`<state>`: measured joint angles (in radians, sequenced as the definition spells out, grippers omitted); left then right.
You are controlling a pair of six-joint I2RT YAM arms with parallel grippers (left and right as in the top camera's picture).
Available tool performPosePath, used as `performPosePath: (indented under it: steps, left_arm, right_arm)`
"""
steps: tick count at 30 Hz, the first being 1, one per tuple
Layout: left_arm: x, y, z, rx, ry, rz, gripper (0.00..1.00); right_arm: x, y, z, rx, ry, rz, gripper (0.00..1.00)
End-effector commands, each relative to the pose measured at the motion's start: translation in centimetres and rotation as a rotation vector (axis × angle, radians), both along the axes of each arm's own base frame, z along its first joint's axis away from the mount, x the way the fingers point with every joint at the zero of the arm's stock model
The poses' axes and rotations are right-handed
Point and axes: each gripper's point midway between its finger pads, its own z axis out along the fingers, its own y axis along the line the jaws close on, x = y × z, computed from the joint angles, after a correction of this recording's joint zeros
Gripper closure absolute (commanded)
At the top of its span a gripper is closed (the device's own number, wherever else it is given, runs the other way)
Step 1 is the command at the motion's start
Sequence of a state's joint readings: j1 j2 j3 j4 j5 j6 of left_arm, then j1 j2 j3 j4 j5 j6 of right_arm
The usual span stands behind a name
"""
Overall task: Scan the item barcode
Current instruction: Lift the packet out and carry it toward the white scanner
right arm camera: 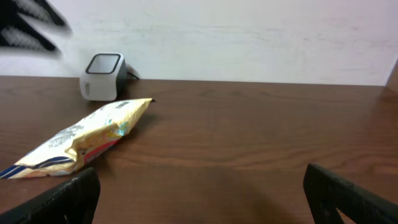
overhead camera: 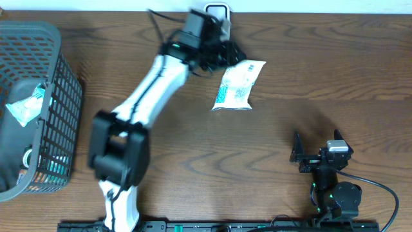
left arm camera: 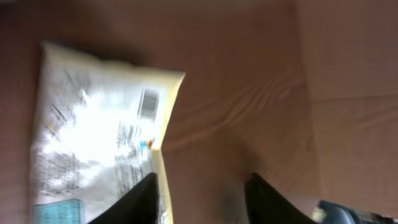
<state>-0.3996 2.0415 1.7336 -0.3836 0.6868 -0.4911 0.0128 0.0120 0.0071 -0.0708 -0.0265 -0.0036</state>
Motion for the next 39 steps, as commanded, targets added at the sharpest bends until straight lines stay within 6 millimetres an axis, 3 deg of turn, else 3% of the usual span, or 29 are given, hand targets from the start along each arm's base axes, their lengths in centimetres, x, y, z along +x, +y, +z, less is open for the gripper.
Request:
performPosePath:
  steps: [1, 4, 7, 10, 12, 20, 24, 28, 32, 39]
  left_arm:
    - [1.4, 5.2, 8.3, 0.022, -0.266, 0.047, 0.46]
    - [3.0, 10.0, 8.9, 0.128, -0.284, 0.208, 0.46]
    - [3.8, 14.3, 7.3, 0.254, -0.240, 0.344, 0.46]
    - [4.1, 16.8, 4.9, 0.350, -0.183, 0.414, 0.45]
    - [4.2, 16.9, 3.1, 0.375, -0.149, 0.414, 0.45]
    - [3.8, 13.2, -5.8, 0.434, 0.014, 0.327, 0.46]
    - [3.3, 11.1, -10.3, 0.466, 0.075, 0.271, 0.57]
    - [2.2, 8.9, -13.7, 0.458, 0.177, 0.293, 0.58]
    - [0.7, 6.4, -15.6, 0.459, 0.233, 0.278, 0.58]
    - [-2.4, 1.0, -15.7, 0.464, 0.205, 0.160, 0.58]
  right_arm:
    - [0.0, 0.2, -0.1, 0.018, 0.001, 0.008, 0.01]
    - [0.0, 0.2, 0.0, 0.018, 0.001, 0.008, 0.01]
    - [0.0, 0.2, 0.0, 0.018, 0.001, 0.008, 0.01]
    - [0.0, 0.2, 0.0, 0.018, 0.001, 0.008, 0.01]
    - [0.0, 0.2, 0.0, 0.018, 0.001, 0.008, 0.01]
    - [0.0, 0.2, -0.1, 0.018, 0.001, 0.008, 0.01]
    - [0.0, 0.2, 0.0, 0.018, 0.001, 0.008, 0.01]
    - [0.0, 0.2, -0.1, 0.018, 0.001, 0.008, 0.01]
    - [0.0, 0.2, 0.0, 0.018, 0.001, 0.008, 0.01]
    - [0.0, 0.2, 0.0, 0.018, 0.001, 0.008, 0.01]
